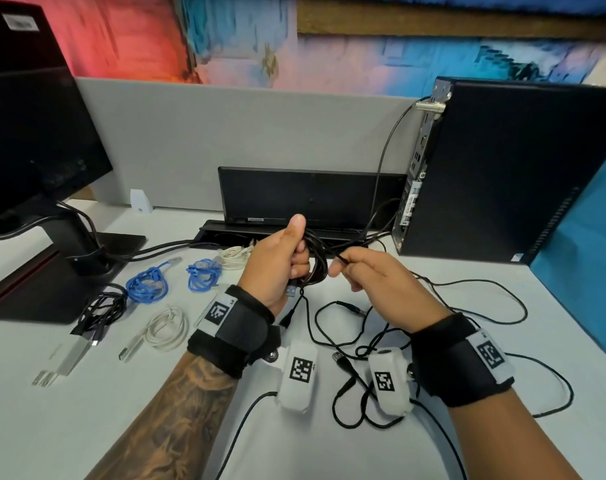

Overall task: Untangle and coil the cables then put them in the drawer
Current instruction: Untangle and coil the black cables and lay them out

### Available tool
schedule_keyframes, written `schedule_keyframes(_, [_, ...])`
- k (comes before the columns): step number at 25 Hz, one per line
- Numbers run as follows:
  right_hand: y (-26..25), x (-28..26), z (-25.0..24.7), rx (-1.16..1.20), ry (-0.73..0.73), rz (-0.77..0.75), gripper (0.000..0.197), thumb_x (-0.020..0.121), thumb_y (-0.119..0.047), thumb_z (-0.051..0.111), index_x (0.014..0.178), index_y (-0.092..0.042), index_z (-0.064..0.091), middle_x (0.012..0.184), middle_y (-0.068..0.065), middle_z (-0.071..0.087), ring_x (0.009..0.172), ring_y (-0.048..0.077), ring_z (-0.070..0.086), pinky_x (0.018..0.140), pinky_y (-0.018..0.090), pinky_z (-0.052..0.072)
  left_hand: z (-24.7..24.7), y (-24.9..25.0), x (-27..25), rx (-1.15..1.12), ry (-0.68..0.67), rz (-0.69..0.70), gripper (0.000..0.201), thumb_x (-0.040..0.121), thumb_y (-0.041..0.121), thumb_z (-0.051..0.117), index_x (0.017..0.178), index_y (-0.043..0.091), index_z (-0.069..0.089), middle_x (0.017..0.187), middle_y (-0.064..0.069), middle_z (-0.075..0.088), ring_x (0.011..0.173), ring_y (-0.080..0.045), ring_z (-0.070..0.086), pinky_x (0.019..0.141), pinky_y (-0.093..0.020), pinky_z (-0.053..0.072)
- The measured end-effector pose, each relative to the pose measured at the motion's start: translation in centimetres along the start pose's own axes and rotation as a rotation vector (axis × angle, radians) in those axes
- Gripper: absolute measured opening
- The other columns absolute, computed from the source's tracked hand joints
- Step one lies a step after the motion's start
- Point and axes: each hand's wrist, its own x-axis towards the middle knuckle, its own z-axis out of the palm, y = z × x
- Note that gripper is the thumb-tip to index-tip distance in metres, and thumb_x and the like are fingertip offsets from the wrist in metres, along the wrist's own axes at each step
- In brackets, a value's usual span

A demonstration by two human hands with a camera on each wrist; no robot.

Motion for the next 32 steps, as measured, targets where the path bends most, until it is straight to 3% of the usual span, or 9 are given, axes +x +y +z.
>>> schedule_keyframes(2, [0.4,-0.4,-0.6,-0.153,-0.066,0.086,0.028,0.101,-0.019,0.046,0.094,-0.031,0.071,0.093,-0.003,0.064,0.086,0.021,0.060,0.082,0.037,0.049,-0.2,-1.0,-0.5,0.031,0.011,-0.025,0.042,0.102,0.044,0.045,0.068,0.019,0.040,0.056,0.007,0.028,0.047,-0.007,0.025,0.053,-0.024,0.020])
schedule_keyframes(4, [0.7,-0.7,-0.8,-0.323,-0.112,0.119,0.024,0.102,-0.024,0.052,0.102,-0.035,0.074,0.105,-0.011,0.063,0.093,0.007,0.059,0.081,0.020,0.046,-0.2,-2.0,-0.8,0.064,0.004,-0.049,0.042,0.101,0.044,0.046,0.068,0.018,0.040,0.056,0.008,0.029,0.047,-0.007,0.024,0.051,-0.022,0.021])
schedule_keyframes(7, [1.1,-0.1,-0.7,-0.272,0.049,0.070,0.020,0.100,-0.020,0.060,0.105,-0.030,0.077,0.099,-0.015,0.070,0.084,0.001,0.065,0.072,0.011,0.044,-0.9,-2.8,-1.0,-0.003,-0.023,-0.096,0.042,0.100,0.045,0.047,0.069,0.018,0.039,0.057,0.006,0.028,0.046,-0.007,0.025,0.047,-0.017,0.025])
schedule_keyframes(10, [1.3,0.5,0.3,0.180,0.223,0.070,0.019,0.099,-0.008,0.061,0.105,-0.017,0.076,0.094,-0.003,0.076,0.079,0.014,0.075,0.067,0.022,0.057,-1.8,-3.0,-0.9,-0.205,-0.044,-0.159,0.042,0.096,0.047,0.052,0.068,0.018,0.042,0.059,0.004,0.027,0.044,-0.005,0.025,0.045,-0.014,0.026])
schedule_keyframes(12, [1.2,0.3,1.1,0.363,0.265,0.081,0.019,0.099,-0.005,0.060,0.102,-0.017,0.075,0.092,0.003,0.077,0.083,0.019,0.077,0.070,0.026,0.062,-2.0,-3.2,-0.8,-0.262,-0.051,-0.190,0.041,0.092,0.049,0.055,0.068,0.018,0.043,0.060,0.004,0.027,0.044,-0.005,0.025,0.044,-0.014,0.026])
schedule_keyframes(15, [1.8,-0.2,2.1,0.481,0.334,0.114,0.020,0.100,-0.007,0.059,0.103,-0.019,0.075,0.098,0.006,0.078,0.088,0.020,0.077,0.072,0.027,0.062,-1.7,-3.6,-1.1,-0.249,-0.071,-0.213,0.041,0.091,0.049,0.055,0.069,0.018,0.042,0.060,0.004,0.027,0.044,-0.004,0.025,0.043,-0.013,0.026])
schedule_keyframes(20, [2.6,-0.3,2.5,0.532,0.441,0.123,0.020,0.100,-0.008,0.060,0.114,-0.009,0.073,0.102,0.006,0.077,0.091,0.019,0.077,0.075,0.029,0.062,-1.0,-4.2,-1.3,-0.187,-0.116,-0.200,0.042,0.098,0.046,0.049,0.069,0.016,0.041,0.060,0.003,0.027,0.044,-0.005,0.025,0.044,-0.014,0.023])
schedule_keyframes(26, [2.9,-0.5,2.4,0.496,0.302,0.181,0.018,0.099,-0.010,0.062,0.102,-0.019,0.076,0.093,0.007,0.076,0.084,0.019,0.076,0.068,0.026,0.061,-1.5,-4.1,-1.2,-0.227,-0.075,-0.179,0.042,0.096,0.046,0.051,0.067,0.017,0.042,0.059,0.003,0.028,0.044,-0.005,0.025,0.042,-0.014,0.026])
schedule_keyframes(32, [3.0,-0.4,2.5,0.570,0.211,0.227,0.015,0.099,-0.009,0.061,0.103,-0.013,0.075,0.087,0.007,0.074,0.078,0.016,0.076,0.065,0.023,0.061,-1.6,-4.3,-1.1,-0.280,-0.025,-0.206,0.042,0.097,0.047,0.051,0.067,0.017,0.044,0.059,0.004,0.028,0.043,-0.004,0.026,0.042,-0.012,0.026])
